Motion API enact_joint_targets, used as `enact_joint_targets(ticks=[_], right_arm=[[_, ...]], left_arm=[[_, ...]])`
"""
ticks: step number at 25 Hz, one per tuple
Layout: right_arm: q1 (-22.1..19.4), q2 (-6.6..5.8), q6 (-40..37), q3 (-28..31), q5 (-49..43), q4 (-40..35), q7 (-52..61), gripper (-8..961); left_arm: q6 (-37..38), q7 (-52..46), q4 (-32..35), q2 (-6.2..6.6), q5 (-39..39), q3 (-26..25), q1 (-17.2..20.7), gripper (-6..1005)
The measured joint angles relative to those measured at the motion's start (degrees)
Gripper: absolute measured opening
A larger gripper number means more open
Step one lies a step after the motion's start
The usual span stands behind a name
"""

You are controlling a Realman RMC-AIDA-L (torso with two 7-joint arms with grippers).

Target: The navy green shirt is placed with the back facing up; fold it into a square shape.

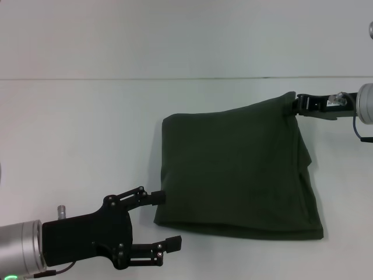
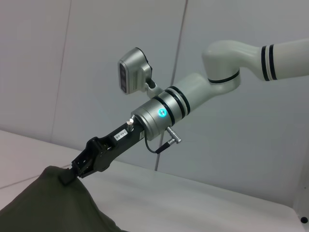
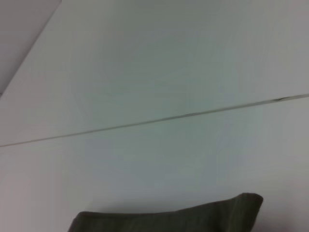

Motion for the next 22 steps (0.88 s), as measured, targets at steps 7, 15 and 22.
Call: enact_joint_targets(ticks=[7, 15, 22], right_arm=[[-1.12, 0.12, 3.19, 0.12, -0.03, 0.46, -0.99, 90], [-6.07, 0.02, 1.42, 0.69, 11.55, -0.18, -10.95, 136], [-12.70, -0.92, -1.42, 5.42, 22.58, -0.29, -20.33, 413]], left_arm=[[0.04, -1.14, 0.00, 0.00, 0.00, -0.14, -0.04, 918], [0.55, -2.37, 0.00, 0.04, -0.84, -0.44, -0.06, 918], [0.59, -4.78, 0.00, 0.15, -2.04, -0.76, -0.41, 918]])
